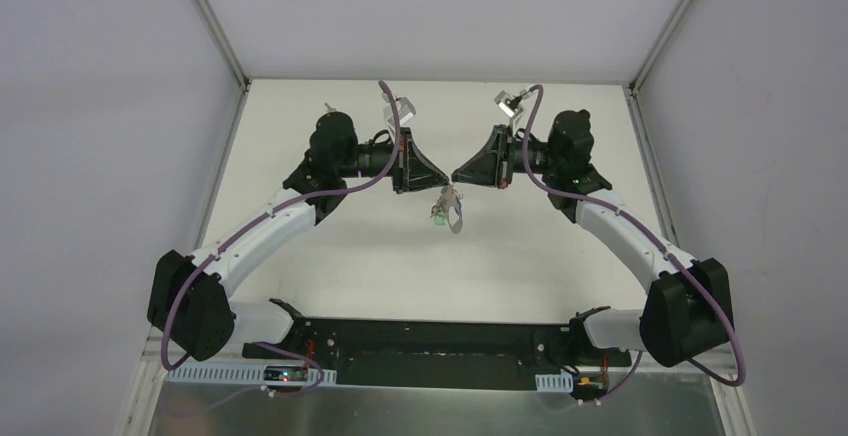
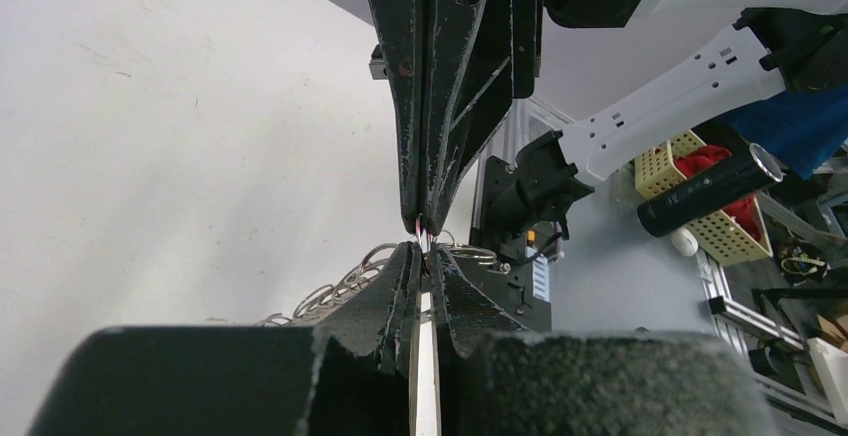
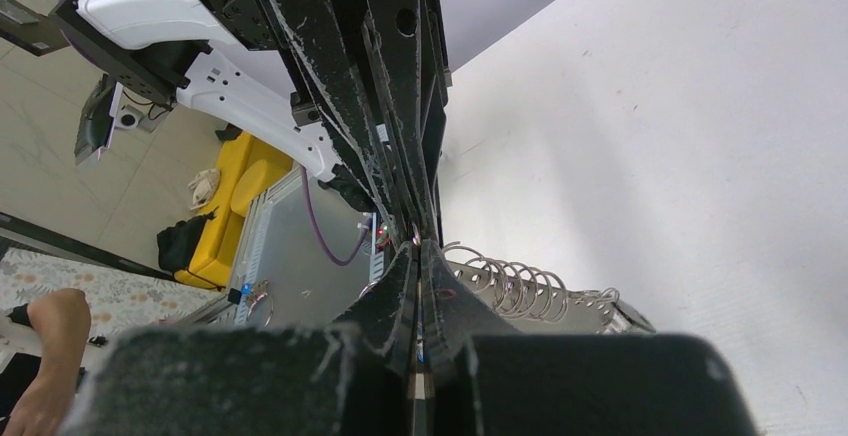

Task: Put the keys on the keyring

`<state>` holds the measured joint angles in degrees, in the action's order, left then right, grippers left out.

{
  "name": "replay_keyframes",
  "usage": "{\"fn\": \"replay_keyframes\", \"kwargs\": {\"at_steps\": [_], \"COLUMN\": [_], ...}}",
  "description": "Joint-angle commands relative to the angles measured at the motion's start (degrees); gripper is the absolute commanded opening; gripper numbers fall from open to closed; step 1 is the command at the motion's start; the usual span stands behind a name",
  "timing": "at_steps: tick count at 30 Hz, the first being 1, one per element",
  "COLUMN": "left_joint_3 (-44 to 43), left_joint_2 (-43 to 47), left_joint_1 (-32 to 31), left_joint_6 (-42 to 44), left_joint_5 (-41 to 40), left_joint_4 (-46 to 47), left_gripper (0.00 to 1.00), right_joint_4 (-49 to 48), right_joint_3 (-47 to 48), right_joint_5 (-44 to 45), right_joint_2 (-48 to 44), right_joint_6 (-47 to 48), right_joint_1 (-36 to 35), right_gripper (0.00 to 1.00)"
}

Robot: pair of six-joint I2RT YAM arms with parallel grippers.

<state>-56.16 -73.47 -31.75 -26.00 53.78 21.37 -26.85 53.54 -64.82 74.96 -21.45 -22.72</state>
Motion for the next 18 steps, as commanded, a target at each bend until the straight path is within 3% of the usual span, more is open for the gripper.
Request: {"fn": "replay_keyframes", "kwargs": {"at_steps": [1,14,18], "left_joint_3": [0.18,-1.8,-3.36], "left_joint_2": [0.01,-1.66,-0.33], "left_joint_1": [0.28,0.28,0.28], "left_joint_6": [-1.37,-2.52,3.46], "left_joint_5": [1.83,1.28,0.87], "left_joint_4": [3.75,2.79,-5.01], "left_gripper": [0.05,0.0,0.0], "right_joint_4": [-5.67,-7.41,-7.02], "right_joint_3": [-0.86,-1.65,-1.86], "right_joint_5": [-0.13,-1.11,-1.18], "right_joint_2": [-0.08,0.25,0.24], "right_joint_6": [-1.86,-2.21,-0.88], "right_joint_1": [0.56,0.48,0.46], "right_gripper": [0.0,0.0,0.01]}}
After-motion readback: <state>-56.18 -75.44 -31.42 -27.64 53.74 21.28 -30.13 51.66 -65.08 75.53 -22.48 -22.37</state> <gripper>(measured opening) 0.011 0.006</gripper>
